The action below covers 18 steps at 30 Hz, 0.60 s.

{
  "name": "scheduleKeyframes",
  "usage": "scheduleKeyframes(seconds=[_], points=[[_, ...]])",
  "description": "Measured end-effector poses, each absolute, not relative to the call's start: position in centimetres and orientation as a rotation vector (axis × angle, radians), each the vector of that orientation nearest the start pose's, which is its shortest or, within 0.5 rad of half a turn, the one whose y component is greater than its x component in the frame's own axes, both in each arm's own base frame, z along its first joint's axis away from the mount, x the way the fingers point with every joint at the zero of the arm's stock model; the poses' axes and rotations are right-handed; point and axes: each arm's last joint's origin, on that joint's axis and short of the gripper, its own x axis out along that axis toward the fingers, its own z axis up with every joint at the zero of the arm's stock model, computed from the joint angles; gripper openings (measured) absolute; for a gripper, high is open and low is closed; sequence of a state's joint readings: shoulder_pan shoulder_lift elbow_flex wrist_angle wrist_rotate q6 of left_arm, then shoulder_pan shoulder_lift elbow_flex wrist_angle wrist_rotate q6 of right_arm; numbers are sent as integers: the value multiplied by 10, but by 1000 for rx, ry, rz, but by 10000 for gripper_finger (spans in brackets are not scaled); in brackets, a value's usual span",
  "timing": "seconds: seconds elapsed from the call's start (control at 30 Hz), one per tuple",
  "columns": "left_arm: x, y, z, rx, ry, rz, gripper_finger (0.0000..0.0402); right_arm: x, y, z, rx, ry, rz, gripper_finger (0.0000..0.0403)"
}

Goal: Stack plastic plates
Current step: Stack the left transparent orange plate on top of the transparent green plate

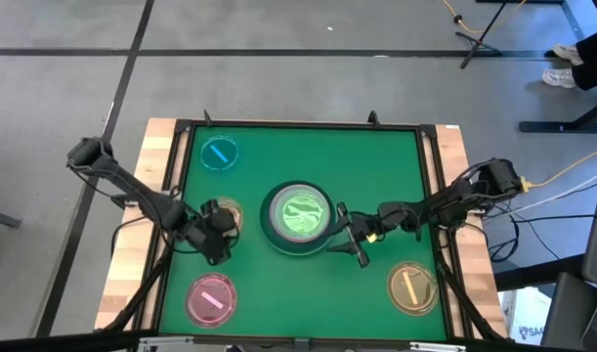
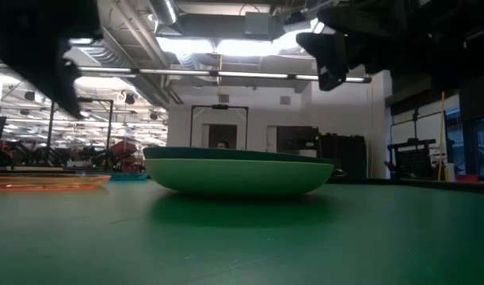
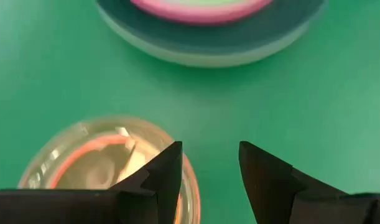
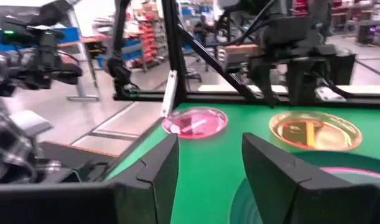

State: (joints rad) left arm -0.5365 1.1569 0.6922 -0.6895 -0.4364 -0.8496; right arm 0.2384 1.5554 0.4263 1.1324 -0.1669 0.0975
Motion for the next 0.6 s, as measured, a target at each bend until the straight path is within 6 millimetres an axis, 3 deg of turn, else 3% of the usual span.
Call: scheduleKeyframes(seconds=[0.3, 0.6], points=[[175, -107, 166, -118, 1169, 401, 153, 266, 75, 173, 74, 7, 360, 170], [182, -115, 144, -115, 1271, 399, 153, 267, 74, 173, 73, 10, 309, 170]])
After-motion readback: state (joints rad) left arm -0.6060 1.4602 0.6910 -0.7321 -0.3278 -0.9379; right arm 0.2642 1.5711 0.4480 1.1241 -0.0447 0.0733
